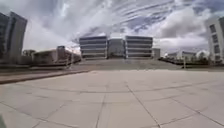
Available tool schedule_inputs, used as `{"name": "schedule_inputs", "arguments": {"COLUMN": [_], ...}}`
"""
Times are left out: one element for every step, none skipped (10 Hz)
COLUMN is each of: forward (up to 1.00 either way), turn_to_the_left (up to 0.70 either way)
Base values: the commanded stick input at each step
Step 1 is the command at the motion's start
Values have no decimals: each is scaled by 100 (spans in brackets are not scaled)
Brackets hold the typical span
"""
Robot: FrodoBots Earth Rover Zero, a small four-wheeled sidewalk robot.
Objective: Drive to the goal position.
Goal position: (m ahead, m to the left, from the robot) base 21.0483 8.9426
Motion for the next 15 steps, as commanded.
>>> {"name": "schedule_inputs", "arguments": {"forward": [100,100,100,100,100,100,100,100,100,100,100,100,100,100,100], "turn_to_the_left": [0,0,0,0,0,0,0,0,0,0,0,0,0,8,11]}}
